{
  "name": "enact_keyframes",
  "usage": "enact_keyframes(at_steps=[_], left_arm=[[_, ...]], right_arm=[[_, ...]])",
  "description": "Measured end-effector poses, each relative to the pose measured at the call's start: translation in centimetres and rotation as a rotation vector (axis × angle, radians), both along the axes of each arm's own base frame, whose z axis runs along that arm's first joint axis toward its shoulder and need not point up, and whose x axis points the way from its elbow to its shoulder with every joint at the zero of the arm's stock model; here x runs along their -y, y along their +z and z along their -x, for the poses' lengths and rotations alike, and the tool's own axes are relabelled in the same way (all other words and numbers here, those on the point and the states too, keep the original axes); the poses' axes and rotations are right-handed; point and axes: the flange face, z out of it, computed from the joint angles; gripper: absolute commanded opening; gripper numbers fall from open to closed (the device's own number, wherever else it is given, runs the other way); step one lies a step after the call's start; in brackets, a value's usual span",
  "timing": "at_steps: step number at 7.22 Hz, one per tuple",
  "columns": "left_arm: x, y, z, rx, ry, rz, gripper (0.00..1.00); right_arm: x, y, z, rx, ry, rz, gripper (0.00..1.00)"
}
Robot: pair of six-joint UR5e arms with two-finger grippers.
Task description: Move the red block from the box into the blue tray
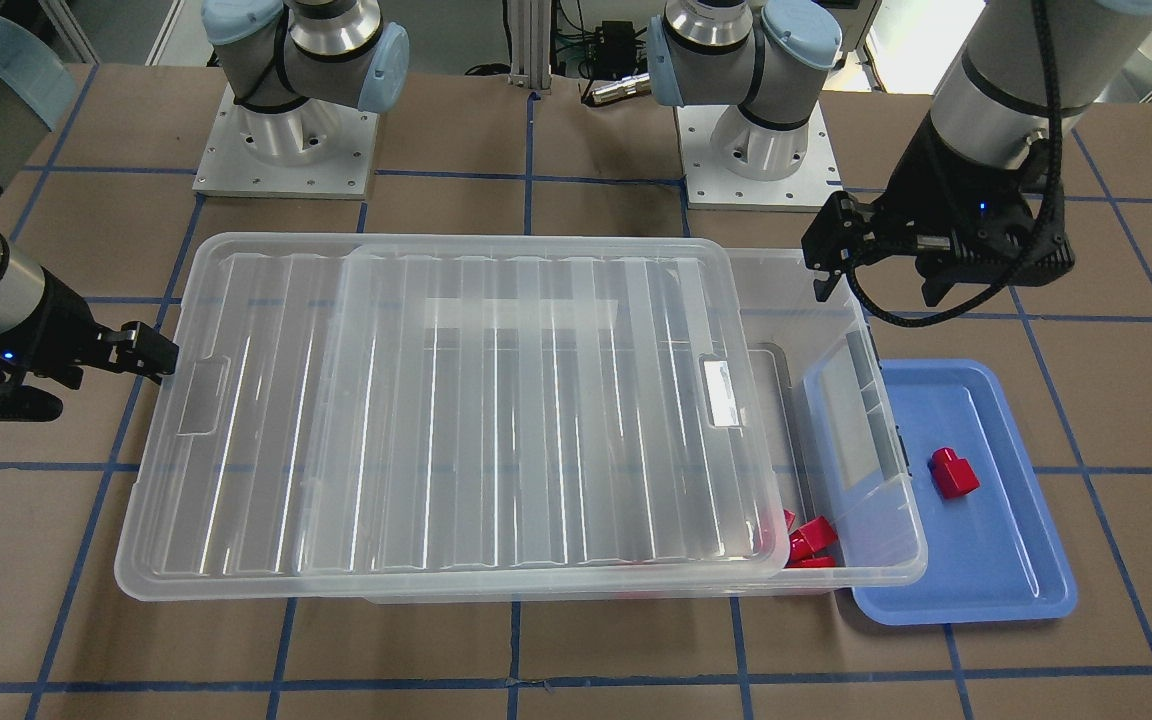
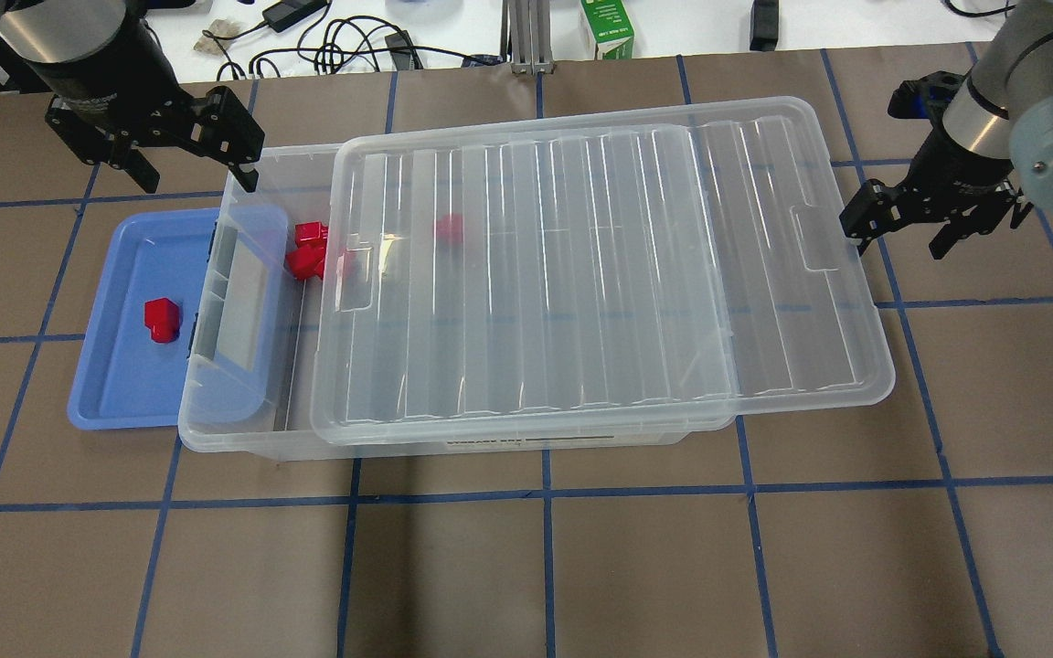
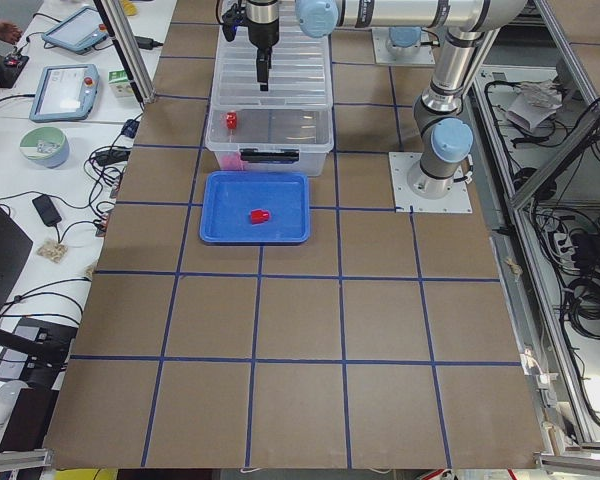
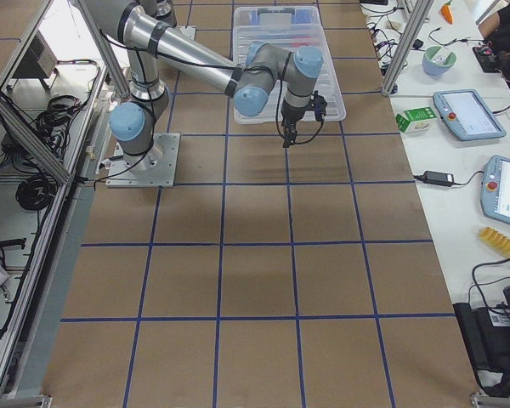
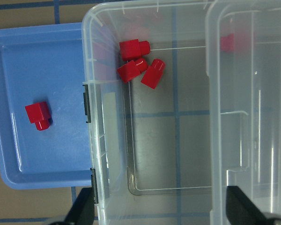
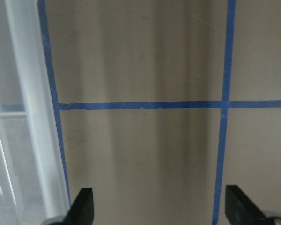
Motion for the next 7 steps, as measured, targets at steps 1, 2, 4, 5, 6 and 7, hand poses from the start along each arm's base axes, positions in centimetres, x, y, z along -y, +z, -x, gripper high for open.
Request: enact_keyframes(at_steps=[1, 2, 4, 5, 6, 7], left_arm=[[-0.8, 0.1, 0.2, -0.001, -0.002, -0.016, 1.0], [-1.1, 0.2, 0.4, -0.005, -0.001, -0.022, 1.0], [-1.9, 1.3, 0.9, -0.008, -0.012, -0.002, 1.0], [-2.4, 1.9, 1.1, -0.005, -0.019, 0.01, 1.0], [-2.6, 2.2, 1.1, -0.006, -0.022, 0.019, 1.0], [-2.8, 2.5, 1.1, -0.006, -0.023, 0.026, 1.0]], right_arm=[[0.0, 0.0, -2.3, -0.006, -0.01, 0.0, 1.0], [-0.1, 0.2, -5.0, -0.013, -0.019, 0.004, 1.0], [-0.5, 0.7, -9.1, -0.021, -0.025, 0.024, 1.0], [-0.6, 0.8, -10.1, -0.024, -0.023, 0.028, 1.0], [-0.6, 1.0, -10.6, -0.029, -0.022, 0.033, 1.0], [-0.3, 1.8, -10.8, -0.031, -0.018, 0.053, 1.0]])
